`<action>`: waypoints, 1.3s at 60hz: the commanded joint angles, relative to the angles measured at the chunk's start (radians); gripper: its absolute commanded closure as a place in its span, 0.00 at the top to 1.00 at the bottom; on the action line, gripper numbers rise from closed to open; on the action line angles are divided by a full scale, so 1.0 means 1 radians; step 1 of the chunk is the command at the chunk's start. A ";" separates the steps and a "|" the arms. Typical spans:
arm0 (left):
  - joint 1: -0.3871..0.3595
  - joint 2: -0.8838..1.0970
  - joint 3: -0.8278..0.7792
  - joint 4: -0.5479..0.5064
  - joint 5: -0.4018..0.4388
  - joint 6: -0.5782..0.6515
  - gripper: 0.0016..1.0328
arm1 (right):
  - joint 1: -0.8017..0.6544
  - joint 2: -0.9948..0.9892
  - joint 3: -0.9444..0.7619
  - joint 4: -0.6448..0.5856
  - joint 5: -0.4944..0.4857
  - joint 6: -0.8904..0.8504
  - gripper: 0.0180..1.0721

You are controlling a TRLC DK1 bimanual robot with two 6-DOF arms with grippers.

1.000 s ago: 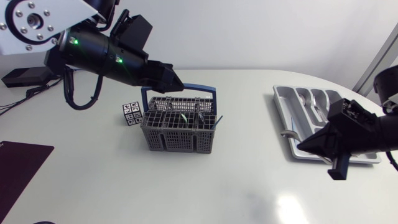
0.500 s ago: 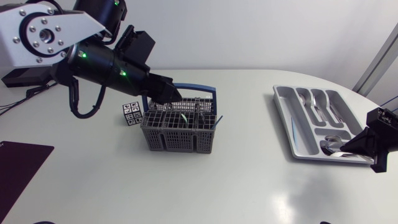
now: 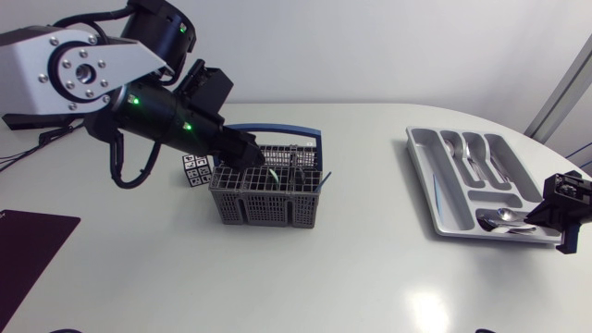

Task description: Transfer all utensils from the basket to the drawer tray.

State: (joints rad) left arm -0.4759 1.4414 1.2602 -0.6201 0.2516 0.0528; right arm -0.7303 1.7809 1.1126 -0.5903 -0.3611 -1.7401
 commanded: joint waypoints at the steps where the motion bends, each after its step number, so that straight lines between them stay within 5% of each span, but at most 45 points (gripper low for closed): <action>1: -0.001 0.022 -0.033 0.006 -0.009 -0.004 0.58 | 0.005 0.020 -0.048 0.035 0.017 -0.049 0.18; 22: -0.018 0.037 -0.053 0.031 -0.035 -0.037 0.58 | 0.011 -0.063 -0.131 0.113 0.014 -0.033 0.58; 35: -0.038 0.051 -0.050 0.046 -0.055 -0.071 0.58 | 0.052 -0.153 -0.154 0.083 -0.010 0.146 0.82; 60: -0.101 0.102 -0.038 0.088 -0.176 -0.077 0.58 | 0.275 -0.433 -0.287 0.001 -0.062 0.409 0.83; 78: -0.110 0.152 0.013 0.071 -0.224 -0.225 0.58 | 0.506 -0.591 -0.379 -0.014 -0.039 0.577 0.83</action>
State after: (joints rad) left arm -0.5747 1.5703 1.2381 -0.5411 0.0349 -0.1146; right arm -0.2668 1.2152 0.7742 -0.5846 -0.4141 -1.2217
